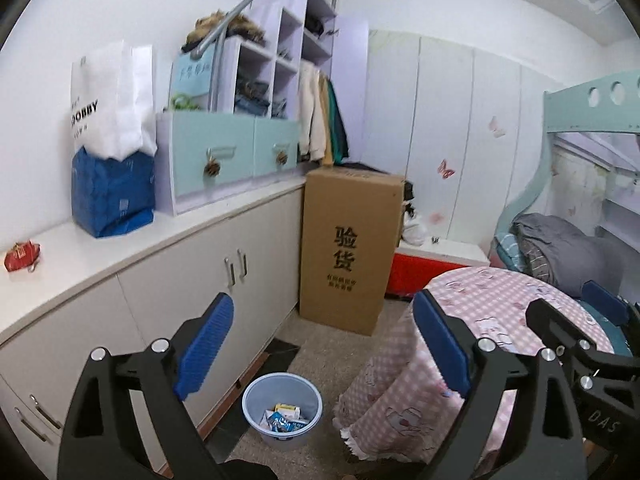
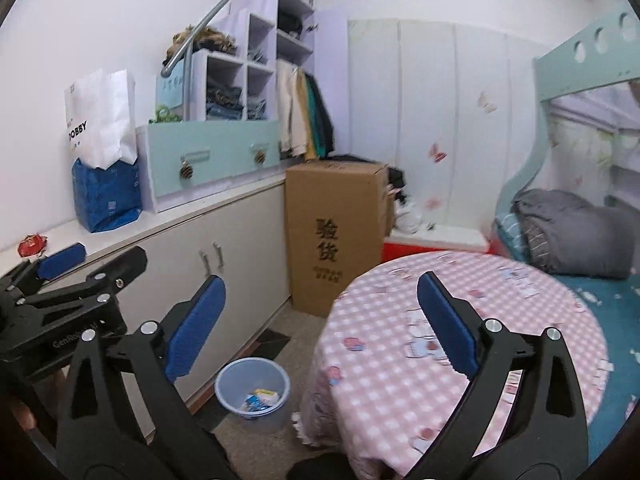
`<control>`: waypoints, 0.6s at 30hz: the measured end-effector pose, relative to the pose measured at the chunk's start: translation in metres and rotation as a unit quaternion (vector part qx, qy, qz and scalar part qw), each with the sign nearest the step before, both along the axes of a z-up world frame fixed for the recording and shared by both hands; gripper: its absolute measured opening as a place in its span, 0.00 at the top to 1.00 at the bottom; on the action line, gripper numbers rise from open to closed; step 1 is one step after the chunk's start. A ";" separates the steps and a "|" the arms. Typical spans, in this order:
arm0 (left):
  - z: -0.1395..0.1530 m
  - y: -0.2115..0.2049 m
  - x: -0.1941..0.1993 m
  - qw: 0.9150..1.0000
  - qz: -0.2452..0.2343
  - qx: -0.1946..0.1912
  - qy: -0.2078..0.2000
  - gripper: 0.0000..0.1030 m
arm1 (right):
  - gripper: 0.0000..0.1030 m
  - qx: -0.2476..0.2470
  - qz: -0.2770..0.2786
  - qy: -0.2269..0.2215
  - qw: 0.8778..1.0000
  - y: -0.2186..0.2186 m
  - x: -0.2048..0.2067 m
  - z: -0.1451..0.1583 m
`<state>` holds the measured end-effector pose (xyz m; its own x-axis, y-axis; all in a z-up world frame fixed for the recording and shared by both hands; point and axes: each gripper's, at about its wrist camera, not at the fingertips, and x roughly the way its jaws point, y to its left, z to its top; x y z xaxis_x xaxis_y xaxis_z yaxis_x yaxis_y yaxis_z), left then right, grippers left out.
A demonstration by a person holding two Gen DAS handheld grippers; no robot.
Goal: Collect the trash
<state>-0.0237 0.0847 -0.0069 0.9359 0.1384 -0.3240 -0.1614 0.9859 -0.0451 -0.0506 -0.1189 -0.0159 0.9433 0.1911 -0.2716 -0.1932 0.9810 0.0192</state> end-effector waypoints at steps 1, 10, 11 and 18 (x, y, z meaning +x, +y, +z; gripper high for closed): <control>0.002 -0.003 -0.005 1.000 -0.001 0.004 -0.006 0.13 | 0.07 -0.001 -0.004 -0.005 1.000 -0.002 -0.005 0.000; 0.006 -0.035 -0.049 0.998 -0.036 0.036 -0.025 0.13 | 0.06 0.006 -0.038 -0.030 0.999 -0.024 -0.050 -0.003; 0.006 -0.036 -0.052 0.998 -0.039 0.036 -0.025 0.13 | 0.06 0.010 -0.038 -0.030 0.999 -0.026 -0.054 -0.004; 0.010 -0.050 -0.068 0.997 -0.053 0.043 -0.038 0.09 | 0.06 0.025 -0.044 -0.034 0.998 -0.038 -0.067 -0.003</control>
<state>-0.0919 0.0350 0.0029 0.9682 0.0626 -0.2424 -0.0563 0.9979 0.0328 -0.1173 -0.1569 -0.0191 0.9728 0.1186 -0.1989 -0.1092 0.9924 0.0574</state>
